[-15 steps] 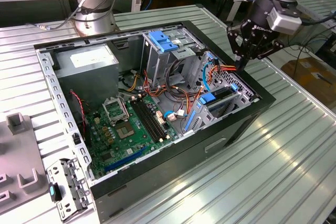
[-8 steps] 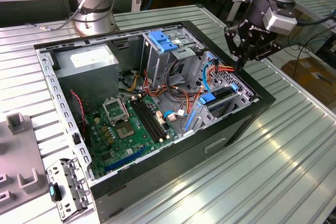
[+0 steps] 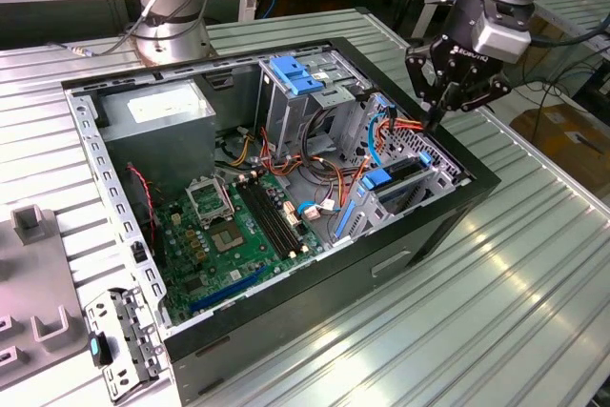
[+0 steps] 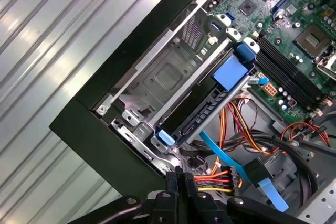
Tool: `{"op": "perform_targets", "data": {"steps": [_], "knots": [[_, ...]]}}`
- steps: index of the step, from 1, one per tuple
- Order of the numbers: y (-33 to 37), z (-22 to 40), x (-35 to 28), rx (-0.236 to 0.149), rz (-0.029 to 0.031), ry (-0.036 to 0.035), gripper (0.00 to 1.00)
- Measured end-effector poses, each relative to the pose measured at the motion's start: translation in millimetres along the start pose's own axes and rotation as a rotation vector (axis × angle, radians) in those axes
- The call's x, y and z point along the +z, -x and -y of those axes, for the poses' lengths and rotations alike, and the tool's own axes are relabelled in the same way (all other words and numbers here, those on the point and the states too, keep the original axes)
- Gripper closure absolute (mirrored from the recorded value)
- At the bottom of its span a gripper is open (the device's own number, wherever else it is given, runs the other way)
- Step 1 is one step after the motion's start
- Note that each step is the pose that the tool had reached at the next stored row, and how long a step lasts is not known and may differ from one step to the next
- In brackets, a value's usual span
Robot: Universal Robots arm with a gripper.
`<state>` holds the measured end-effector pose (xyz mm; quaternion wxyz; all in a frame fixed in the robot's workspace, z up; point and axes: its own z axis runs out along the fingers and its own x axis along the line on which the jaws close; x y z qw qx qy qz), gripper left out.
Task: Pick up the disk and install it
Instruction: 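Insert the first disk wire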
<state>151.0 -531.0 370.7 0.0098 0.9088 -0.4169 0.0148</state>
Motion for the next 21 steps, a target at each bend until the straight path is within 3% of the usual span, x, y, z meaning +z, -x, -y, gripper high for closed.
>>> {"op": "perform_targets", "data": {"steps": [4,21], "knots": [[0.0,0.0,0.0,0.089,0.0005,0.0032,0.84],[0.0,0.0,0.1,0.373,0.0019,0.0132,0.84]]}}
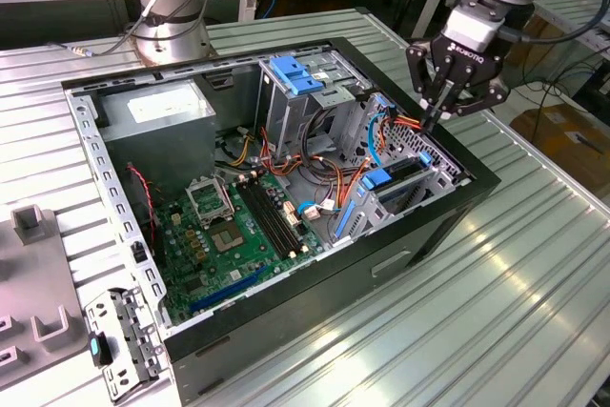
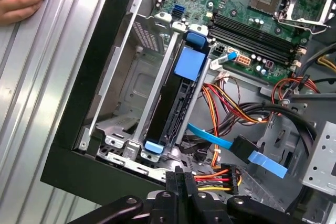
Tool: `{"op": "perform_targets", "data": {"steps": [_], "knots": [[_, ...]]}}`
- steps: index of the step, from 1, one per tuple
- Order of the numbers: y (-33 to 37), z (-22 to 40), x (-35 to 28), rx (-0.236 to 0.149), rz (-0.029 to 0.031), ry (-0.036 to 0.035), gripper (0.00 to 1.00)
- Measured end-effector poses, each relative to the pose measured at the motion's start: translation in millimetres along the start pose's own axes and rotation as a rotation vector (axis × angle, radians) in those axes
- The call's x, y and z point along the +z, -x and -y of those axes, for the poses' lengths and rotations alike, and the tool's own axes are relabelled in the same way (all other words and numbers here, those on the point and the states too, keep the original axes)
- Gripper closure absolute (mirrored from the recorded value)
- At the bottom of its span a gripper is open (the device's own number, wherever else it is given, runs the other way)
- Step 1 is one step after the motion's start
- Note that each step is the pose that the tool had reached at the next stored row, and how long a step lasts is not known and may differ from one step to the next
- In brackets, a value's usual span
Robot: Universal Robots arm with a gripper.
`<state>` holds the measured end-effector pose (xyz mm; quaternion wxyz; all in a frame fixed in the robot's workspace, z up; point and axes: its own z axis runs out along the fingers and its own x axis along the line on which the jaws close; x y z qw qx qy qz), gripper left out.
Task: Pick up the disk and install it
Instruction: 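Insert the first disk wire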
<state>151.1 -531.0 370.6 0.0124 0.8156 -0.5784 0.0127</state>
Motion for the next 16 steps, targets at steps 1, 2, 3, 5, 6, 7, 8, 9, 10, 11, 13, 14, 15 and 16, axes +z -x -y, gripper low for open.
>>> {"op": "perform_targets", "data": {"steps": [1,2,3,5,6,7,8,9,10,11,13,14,15,16], "knots": [[0.0,0.0,0.0,0.004,0.0001,0.0001,0.84],[0.0,0.0,0.0,0.004,0.0001,0.0001,0.84],[0.0,0.0,0.0,0.004,0.0001,0.0001,0.84],[0.0,0.0,0.0,0.004,0.0001,0.0001,0.84],[0.0,0.0,0.0,0.004,0.0001,0.0001,0.84],[0.0,0.0,0.0,0.004,0.0001,0.0001,0.84],[0.0,0.0,0.0,0.004,0.0001,0.0001,0.84],[0.0,0.0,0.0,0.004,0.0001,0.0001,0.84],[0.0,0.0,0.0,0.004,0.0001,0.0001,0.84],[0.0,0.0,0.0,0.004,0.0001,0.0001,0.84],[0.0,0.0,0.0,0.028,0.0002,0.001,0.84],[0.0,0.0,0.1,0.045,0.0003,0.0016,0.84],[0.0,0.0,0.1,0.059,0.0003,0.0021,0.84],[0.0,-0.1,0.1,0.07,0.0004,0.0024,0.84]]}}
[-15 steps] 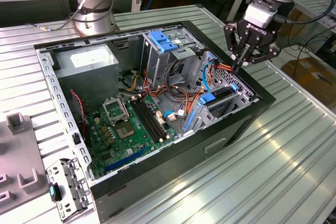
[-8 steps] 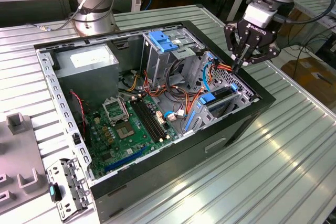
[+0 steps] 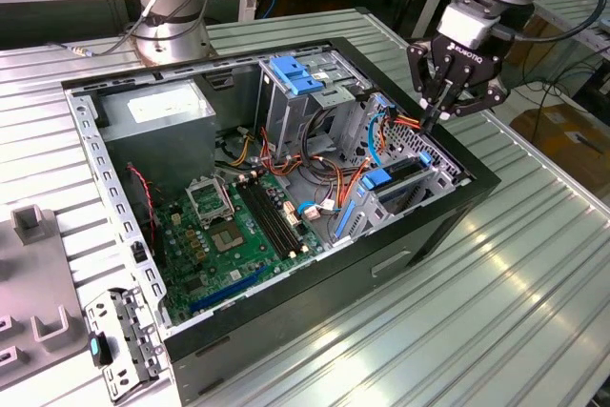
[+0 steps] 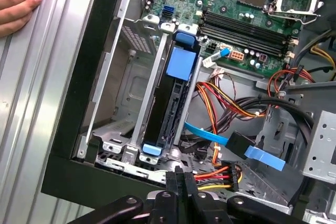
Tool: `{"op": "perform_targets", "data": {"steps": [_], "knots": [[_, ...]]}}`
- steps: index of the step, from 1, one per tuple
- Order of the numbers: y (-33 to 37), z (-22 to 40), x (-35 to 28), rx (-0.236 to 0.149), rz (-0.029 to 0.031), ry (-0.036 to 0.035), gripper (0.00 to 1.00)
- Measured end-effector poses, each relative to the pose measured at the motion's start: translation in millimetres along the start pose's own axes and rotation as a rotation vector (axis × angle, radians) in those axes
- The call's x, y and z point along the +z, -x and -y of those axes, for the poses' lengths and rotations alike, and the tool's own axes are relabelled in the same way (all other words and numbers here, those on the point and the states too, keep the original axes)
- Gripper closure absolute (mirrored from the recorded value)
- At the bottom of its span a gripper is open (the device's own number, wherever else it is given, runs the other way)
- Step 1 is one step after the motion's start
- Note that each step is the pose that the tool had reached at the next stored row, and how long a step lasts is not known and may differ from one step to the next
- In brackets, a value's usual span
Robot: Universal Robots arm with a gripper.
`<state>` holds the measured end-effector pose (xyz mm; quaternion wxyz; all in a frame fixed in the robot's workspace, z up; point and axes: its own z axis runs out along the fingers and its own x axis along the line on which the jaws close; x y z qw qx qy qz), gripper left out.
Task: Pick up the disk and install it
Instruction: 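Insert the first disk wire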
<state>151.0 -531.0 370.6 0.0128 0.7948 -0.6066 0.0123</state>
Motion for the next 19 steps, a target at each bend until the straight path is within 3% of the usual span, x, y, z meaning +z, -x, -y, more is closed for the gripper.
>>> {"op": "perform_targets", "data": {"steps": [8,15,19], "knots": [[4.1,-15.3,0.0,0.008,0.0002,0.0003,0.84],[4.3,-15.8,0.0,0.087,0.0004,0.0031,0.84],[4.3,-15.7,0.1,0.093,0.0002,0.0034,0.84]]}}
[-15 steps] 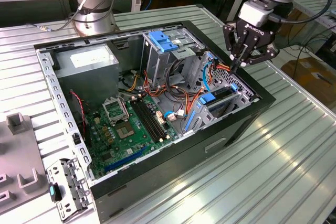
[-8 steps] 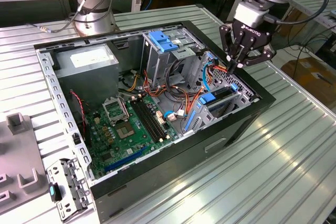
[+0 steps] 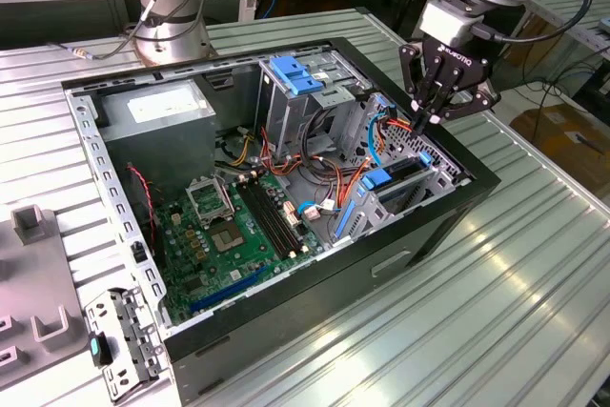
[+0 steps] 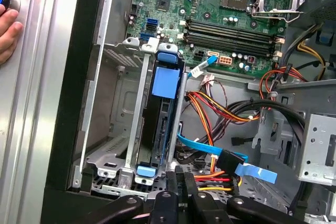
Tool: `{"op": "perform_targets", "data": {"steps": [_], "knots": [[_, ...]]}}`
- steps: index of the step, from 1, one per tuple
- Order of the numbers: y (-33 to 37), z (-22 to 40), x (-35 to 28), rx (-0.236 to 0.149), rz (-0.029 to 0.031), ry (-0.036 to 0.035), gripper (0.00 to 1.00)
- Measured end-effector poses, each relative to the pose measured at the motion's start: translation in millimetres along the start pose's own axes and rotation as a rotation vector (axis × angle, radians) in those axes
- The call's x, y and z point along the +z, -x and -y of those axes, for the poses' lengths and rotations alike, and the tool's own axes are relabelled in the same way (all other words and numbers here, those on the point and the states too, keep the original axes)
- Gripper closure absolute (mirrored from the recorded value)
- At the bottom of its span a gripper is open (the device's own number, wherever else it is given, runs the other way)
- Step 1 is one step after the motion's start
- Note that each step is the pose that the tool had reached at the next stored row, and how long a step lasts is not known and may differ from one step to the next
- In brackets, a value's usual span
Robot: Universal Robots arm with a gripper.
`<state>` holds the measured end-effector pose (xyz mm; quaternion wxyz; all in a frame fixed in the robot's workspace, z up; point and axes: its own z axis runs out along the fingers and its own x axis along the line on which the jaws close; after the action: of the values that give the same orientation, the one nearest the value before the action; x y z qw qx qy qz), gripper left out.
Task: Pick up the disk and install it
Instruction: 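Insert the first disk wire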
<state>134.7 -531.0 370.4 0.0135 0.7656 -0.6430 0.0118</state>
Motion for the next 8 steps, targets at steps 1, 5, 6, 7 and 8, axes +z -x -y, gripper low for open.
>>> {"op": "perform_targets", "data": {"steps": [1,5,6,7,8], "knots": [[0.0,0.0,0.0,0.0,0.0,0.0,0.84],[0.0,0.0,0.0,0.0,0.0,0.0,0.84],[0.0,0.0,0.0,0.0,0.0,0.0,0.84],[0.0,0.0,0.0,0.0,0.0,0.0,0.84],[0.0,0.0,0.0,0.0,0.0001,0.0,0.84]]}}
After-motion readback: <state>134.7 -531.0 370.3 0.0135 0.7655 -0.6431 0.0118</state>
